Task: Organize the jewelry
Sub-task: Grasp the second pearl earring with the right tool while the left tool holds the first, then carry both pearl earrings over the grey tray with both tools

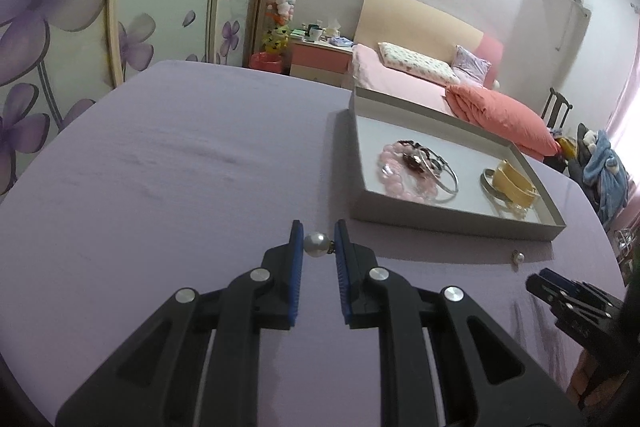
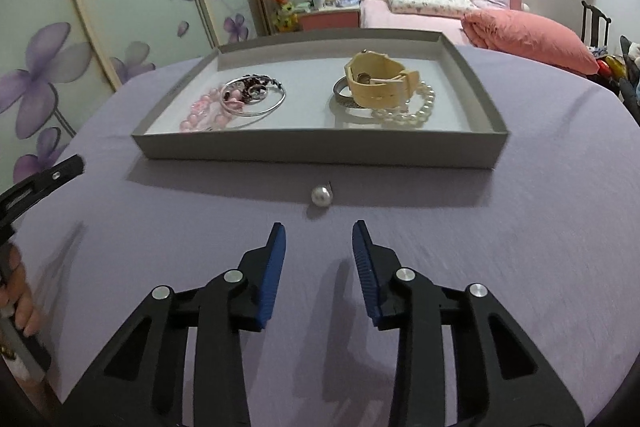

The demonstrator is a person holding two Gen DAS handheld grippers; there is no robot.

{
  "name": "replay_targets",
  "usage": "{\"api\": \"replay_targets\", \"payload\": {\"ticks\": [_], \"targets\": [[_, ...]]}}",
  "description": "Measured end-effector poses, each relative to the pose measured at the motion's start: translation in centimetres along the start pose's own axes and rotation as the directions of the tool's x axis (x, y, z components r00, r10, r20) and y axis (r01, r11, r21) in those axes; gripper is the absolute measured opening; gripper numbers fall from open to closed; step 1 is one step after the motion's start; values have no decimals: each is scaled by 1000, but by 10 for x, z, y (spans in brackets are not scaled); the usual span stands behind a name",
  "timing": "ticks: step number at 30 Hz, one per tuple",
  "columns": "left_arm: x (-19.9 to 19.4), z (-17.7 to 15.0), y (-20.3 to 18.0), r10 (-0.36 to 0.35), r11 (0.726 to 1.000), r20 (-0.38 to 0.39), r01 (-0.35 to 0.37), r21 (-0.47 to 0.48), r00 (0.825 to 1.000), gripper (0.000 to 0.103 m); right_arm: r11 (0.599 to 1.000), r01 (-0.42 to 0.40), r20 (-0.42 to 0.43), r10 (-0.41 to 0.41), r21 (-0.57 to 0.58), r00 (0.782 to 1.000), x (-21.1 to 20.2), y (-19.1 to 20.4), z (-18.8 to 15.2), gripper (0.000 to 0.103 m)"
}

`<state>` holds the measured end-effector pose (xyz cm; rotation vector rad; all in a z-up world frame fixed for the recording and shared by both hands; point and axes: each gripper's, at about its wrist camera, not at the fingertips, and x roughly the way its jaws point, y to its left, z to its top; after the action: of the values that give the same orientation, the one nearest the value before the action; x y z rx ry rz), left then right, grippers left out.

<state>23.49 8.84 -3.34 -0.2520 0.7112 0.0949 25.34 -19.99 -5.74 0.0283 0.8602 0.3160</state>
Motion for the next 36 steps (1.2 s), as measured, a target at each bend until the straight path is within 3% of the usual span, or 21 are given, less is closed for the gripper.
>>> {"api": "replay_targets", "payload": {"ticks": [7, 10, 15, 25, 36], "targets": [[3, 0, 7, -9, 1000, -3, 9, -8, 1000, 16, 999, 43, -28, -43, -2, 999, 20, 5, 15, 30], [5, -1, 6, -12, 1000, -6, 12, -6, 1000, 16, 998, 66, -29, -66, -10, 997, 22, 7, 15, 15], [3, -2, 5, -15, 1000, -4, 15, -3, 1000, 16, 999, 39, -22, -38, 14, 999, 11, 2, 7, 14], [-10, -7, -8, -49, 999, 2, 49, 22, 999, 16, 999, 9, 120, -12, 31, 993, -46, -3, -4, 14], [-25, -2, -32, -73, 995, 34, 71, 66, 997, 16, 999, 28, 223, -31, 16, 974, -71, -3, 2, 14]]}}
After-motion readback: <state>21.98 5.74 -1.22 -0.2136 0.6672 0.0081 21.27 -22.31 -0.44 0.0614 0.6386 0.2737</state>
